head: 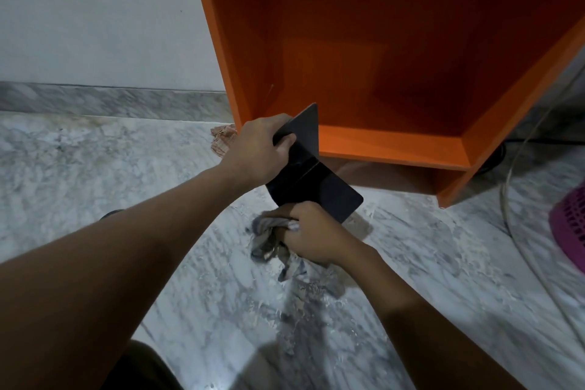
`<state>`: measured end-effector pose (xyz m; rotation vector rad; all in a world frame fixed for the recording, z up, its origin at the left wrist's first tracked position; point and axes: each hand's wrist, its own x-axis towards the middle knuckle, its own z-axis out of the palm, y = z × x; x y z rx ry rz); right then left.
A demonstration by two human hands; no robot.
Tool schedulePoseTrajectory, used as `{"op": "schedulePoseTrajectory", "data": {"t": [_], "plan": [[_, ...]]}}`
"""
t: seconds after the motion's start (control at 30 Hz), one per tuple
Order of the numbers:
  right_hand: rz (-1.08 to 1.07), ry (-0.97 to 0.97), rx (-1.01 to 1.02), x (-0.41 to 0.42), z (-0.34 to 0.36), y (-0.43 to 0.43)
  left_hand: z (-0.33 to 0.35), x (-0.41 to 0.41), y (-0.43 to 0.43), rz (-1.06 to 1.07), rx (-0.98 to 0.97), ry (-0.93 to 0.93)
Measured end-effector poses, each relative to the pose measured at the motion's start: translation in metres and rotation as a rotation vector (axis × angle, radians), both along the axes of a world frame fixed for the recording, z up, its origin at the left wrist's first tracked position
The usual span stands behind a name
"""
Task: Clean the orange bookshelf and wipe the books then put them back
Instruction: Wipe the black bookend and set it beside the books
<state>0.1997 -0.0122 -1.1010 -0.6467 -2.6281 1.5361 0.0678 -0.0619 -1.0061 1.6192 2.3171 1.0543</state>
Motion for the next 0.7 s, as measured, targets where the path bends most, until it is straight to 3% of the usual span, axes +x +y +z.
{"op": "schedulePoseTrajectory", "data": {"t": [0.1, 0.17, 0.23, 0.3, 0.47, 0.6, 0.7], "plan": [[-0.234, 0.213, 0.020, 0.008, 0.010, 0.012, 0.000, -0.003, -0.001, -0.001, 0.002, 0.008], [-0.411, 0.297, 0.207, 0.012, 0.011, 0.029, -0.001, -0.003, -0.002, -0.013, -0.012, 0.020], [-0.543, 0.267, 0.477, 0.014, 0.010, 0.045, -0.001, 0.000, -0.003, -0.046, -0.022, 0.033], [-0.580, 0.129, 0.582, 0.013, 0.011, 0.054, 0.001, 0.003, -0.002, -0.079, -0.017, 0.018], [-0.392, -0.043, 0.714, 0.000, 0.012, 0.036, 0.004, 0.007, 0.003, -0.093, 0.061, -0.007], [-0.046, -0.234, 0.504, -0.012, 0.000, 0.015, 0.002, 0.003, 0.001, -0.060, 0.104, -0.055], [0.141, -0.161, 0.327, -0.011, -0.009, 0.004, 0.000, 0.001, 0.001, -0.023, 0.107, -0.079]]}}
